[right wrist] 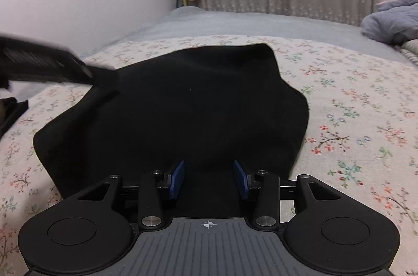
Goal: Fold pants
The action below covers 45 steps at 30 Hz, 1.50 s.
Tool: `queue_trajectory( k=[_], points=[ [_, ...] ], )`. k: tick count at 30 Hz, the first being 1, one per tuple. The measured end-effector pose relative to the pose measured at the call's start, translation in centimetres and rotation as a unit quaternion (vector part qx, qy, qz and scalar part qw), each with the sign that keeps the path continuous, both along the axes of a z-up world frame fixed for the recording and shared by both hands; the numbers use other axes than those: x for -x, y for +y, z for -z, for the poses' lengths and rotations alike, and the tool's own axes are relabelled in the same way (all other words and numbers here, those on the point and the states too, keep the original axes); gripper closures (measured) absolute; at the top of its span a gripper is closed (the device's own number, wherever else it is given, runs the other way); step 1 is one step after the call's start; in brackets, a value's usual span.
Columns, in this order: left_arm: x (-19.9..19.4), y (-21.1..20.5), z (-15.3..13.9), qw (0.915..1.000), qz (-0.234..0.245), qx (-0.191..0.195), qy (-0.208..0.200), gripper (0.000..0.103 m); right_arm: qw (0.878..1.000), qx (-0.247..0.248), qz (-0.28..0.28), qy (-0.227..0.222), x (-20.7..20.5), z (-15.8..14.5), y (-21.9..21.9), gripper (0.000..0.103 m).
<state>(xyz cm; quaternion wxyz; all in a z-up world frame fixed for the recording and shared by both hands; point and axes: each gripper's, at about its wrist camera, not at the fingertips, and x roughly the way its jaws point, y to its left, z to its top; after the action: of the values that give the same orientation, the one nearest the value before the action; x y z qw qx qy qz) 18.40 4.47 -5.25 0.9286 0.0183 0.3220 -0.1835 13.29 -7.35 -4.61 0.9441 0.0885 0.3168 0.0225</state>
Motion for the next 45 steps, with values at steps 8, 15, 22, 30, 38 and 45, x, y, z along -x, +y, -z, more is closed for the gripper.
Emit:
queue_trajectory(
  k=[8, 15, 22, 30, 38, 45],
  points=[
    [-0.3, 0.6, 0.7, 0.9998, -0.004, 0.015, 0.013, 0.051, 1.000, 0.011, 0.004, -0.015, 3.8, 1.4, 2.8, 0.056],
    [-0.2, 3.6, 0.3, 0.9979, -0.050, 0.040, 0.014, 0.008, 0.986, -0.146, 0.074, -0.032, 7.9, -0.5, -3.0, 0.017],
    [-1.4, 6.3, 1.9, 0.9823, -0.045, 0.152, 0.099, 0.000, 0.934, -0.328, 0.141, 0.012, 6.9, 4.4, -11.4, 0.009],
    [-4.4, 6.6, 3.3, 0.9505, -0.059, 0.247, 0.179, 0.000, 0.920, -0.374, 0.119, -0.005, 2.4, 6.0, -11.7, 0.009],
    [-5.4, 3.6, 4.6, 0.9614, -0.028, 0.186, 0.201, 0.000, 0.914, -0.388, 0.116, 0.019, -2.0, 6.4, -11.6, 0.051],
    [-4.2, 2.1, 3.2, 0.9754, -0.029, 0.153, 0.156, 0.013, 0.931, -0.356, 0.078, 0.025, -3.1, 5.8, -12.0, 0.084]
  ],
)
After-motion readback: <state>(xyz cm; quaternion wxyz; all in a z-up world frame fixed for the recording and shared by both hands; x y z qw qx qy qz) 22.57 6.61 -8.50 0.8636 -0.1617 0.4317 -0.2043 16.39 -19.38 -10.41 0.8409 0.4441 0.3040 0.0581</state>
